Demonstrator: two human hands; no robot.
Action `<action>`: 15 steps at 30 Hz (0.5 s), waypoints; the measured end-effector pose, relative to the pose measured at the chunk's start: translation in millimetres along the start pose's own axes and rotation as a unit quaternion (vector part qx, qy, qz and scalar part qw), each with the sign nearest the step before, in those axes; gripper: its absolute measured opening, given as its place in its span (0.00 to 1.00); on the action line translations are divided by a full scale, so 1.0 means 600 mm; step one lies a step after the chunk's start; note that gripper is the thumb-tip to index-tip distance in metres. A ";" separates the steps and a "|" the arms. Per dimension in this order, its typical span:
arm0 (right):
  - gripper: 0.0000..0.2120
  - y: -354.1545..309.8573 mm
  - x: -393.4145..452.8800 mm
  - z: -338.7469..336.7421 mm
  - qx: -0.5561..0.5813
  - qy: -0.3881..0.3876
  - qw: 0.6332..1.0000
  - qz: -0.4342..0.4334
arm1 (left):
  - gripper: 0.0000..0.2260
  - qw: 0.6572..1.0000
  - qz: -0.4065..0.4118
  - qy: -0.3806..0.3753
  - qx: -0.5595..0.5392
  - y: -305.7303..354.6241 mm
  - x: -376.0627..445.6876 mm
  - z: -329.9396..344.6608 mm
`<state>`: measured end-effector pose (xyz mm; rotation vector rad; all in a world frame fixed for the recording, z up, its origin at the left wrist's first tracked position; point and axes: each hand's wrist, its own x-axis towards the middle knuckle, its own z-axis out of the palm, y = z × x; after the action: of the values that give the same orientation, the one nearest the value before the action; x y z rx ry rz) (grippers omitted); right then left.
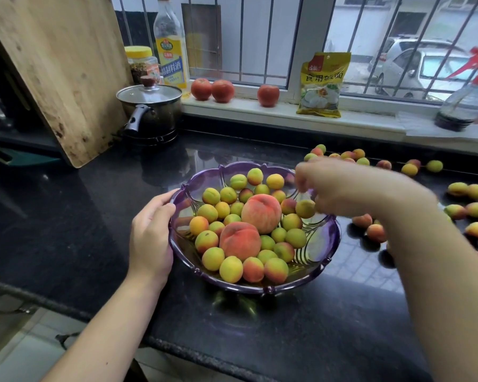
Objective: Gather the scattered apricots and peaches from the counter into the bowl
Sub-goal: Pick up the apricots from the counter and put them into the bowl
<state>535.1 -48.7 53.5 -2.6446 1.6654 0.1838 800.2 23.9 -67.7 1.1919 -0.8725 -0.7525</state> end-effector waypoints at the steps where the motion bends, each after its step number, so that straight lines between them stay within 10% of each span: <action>1: 0.17 0.022 -0.003 -0.014 0.029 0.031 0.999 0.017 | 0.14 1.000 0.001 0.001 0.000 0.000 0.000 -0.001; 5: 0.13 0.116 -0.019 -0.030 0.082 0.086 0.984 0.129 | 0.14 1.000 0.005 0.006 0.000 -0.001 0.001 0.002; 15: 0.14 0.128 0.020 0.061 -0.008 -0.136 0.970 0.200 | 0.15 1.000 -0.005 0.008 0.003 0.002 0.000 0.003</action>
<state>468.1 -90.2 20.1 -2.1351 2.0707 0.5367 798.5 23.4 -66.3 1.2062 -0.8570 -0.7491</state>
